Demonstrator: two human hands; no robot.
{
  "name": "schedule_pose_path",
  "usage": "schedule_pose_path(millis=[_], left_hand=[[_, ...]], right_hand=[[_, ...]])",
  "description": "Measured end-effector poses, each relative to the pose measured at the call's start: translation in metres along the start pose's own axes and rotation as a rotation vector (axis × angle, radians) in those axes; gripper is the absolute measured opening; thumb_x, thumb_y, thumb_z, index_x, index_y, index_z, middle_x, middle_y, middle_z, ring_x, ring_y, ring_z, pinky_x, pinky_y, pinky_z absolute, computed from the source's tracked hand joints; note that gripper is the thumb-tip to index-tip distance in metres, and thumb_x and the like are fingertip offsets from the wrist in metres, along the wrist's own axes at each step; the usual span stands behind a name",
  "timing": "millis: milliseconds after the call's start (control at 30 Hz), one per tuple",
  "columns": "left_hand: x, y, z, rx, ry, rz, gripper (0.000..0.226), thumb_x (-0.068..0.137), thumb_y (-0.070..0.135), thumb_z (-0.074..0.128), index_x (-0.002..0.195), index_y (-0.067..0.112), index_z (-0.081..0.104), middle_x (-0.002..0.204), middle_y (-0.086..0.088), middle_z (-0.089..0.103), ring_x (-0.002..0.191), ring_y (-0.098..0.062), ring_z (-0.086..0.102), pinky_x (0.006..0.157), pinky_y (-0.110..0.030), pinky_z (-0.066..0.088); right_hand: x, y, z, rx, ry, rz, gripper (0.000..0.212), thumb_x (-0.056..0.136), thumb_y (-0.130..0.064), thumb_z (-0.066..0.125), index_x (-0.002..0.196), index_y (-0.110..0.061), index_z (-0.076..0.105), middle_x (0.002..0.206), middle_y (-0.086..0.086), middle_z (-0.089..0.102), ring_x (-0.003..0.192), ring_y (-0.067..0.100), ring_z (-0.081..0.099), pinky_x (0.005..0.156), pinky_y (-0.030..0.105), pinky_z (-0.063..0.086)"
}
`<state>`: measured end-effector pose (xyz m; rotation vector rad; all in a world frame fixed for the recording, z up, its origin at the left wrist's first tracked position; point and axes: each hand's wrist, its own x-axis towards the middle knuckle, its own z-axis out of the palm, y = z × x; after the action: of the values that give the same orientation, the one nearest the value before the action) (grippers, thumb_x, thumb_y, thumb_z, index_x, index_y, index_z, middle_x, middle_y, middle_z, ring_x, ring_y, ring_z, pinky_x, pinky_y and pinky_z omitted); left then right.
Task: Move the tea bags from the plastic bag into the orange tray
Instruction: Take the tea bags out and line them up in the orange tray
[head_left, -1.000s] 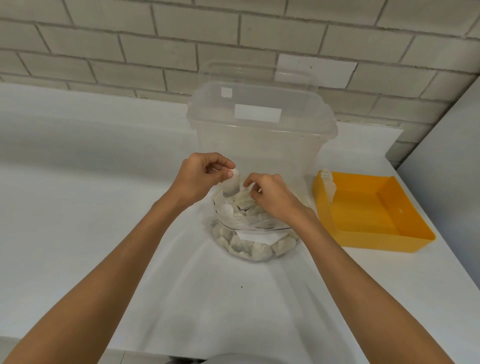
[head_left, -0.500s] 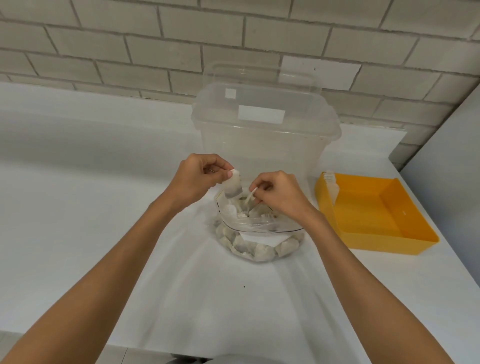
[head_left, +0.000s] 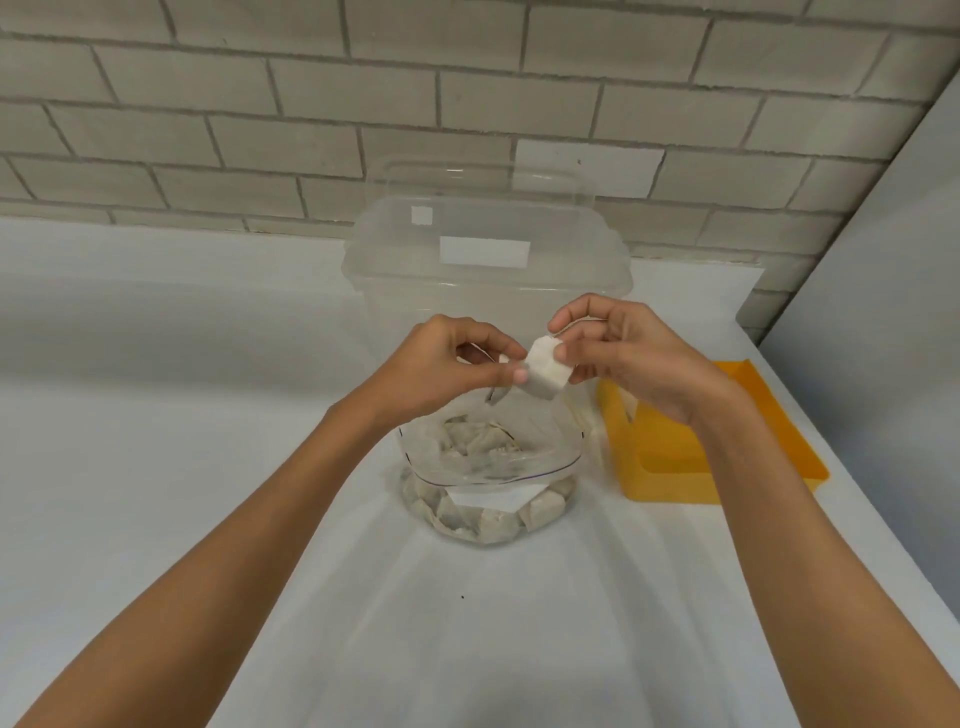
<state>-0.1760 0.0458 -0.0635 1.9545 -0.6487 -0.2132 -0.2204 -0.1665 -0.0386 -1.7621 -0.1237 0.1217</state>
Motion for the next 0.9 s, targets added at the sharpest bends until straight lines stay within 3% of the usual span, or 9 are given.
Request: schedule_pose_path(millis=[200, 367, 500, 633, 767, 900], left_hand=[[0.021, 0.026, 0.034, -0.033, -0.083, 0.072, 0.01, 0.08, 0.021, 0.076, 0.086, 0.013, 0.075, 0.083, -0.001, 0.072, 0.075, -0.006, 0.063, 0.078, -0.02, 0.048], [0.046, 0.036, 0.063, 0.011, -0.035, 0.106, 0.011, 0.082, 0.025, 0.074, 0.084, 0.014, 0.075, 0.083, -0.005, 0.073, 0.081, -0.023, 0.065, 0.082, -0.038, 0.05], [0.063, 0.05, 0.089, 0.01, -0.027, 0.139, 0.005, 0.082, 0.021, 0.074, 0.083, 0.016, 0.074, 0.08, -0.001, 0.071, 0.072, -0.005, 0.059, 0.075, -0.023, 0.047], [0.078, 0.057, 0.108, -0.01, -0.049, 0.133, 0.012, 0.083, 0.021, 0.073, 0.086, 0.009, 0.074, 0.082, -0.003, 0.071, 0.074, -0.007, 0.06, 0.074, -0.023, 0.048], [0.088, 0.057, 0.121, 0.008, -0.062, 0.11, 0.016, 0.081, 0.019, 0.075, 0.092, 0.007, 0.075, 0.091, -0.006, 0.073, 0.081, -0.016, 0.065, 0.077, -0.024, 0.051], [0.094, 0.055, 0.13, 0.116, -0.01, 0.088, 0.016, 0.079, 0.019, 0.077, 0.092, 0.01, 0.076, 0.09, -0.004, 0.071, 0.075, -0.007, 0.063, 0.068, -0.007, 0.045]], right_hand=[[-0.015, -0.001, -0.03, -0.026, 0.089, -0.006, 0.01, 0.086, -0.005, 0.066, 0.096, -0.008, 0.067, 0.087, 0.007, 0.07, 0.08, 0.015, 0.064, 0.069, 0.026, 0.054], [-0.028, 0.003, -0.058, -0.3, 0.164, -0.016, 0.024, 0.075, -0.019, 0.08, 0.098, -0.016, 0.073, 0.096, 0.0, 0.072, 0.081, 0.01, 0.068, 0.078, 0.019, 0.053], [-0.032, 0.008, -0.085, -0.458, 0.216, -0.04, 0.027, 0.071, -0.017, 0.083, 0.096, -0.02, 0.073, 0.089, -0.001, 0.071, 0.074, 0.002, 0.063, 0.074, 0.015, 0.05], [-0.036, 0.013, -0.108, -0.419, 0.248, -0.032, 0.04, 0.075, -0.025, 0.08, 0.113, -0.026, 0.066, 0.098, -0.008, 0.066, 0.08, 0.006, 0.063, 0.072, 0.018, 0.051], [-0.037, 0.023, -0.129, -0.314, 0.213, 0.019, 0.02, 0.082, -0.018, 0.074, 0.102, -0.018, 0.071, 0.091, -0.002, 0.071, 0.079, 0.008, 0.064, 0.068, 0.02, 0.052], [-0.031, 0.035, -0.142, -0.305, 0.234, 0.009, 0.01, 0.085, -0.013, 0.07, 0.094, -0.013, 0.072, 0.084, 0.01, 0.073, 0.072, 0.012, 0.065, 0.07, 0.023, 0.054]])
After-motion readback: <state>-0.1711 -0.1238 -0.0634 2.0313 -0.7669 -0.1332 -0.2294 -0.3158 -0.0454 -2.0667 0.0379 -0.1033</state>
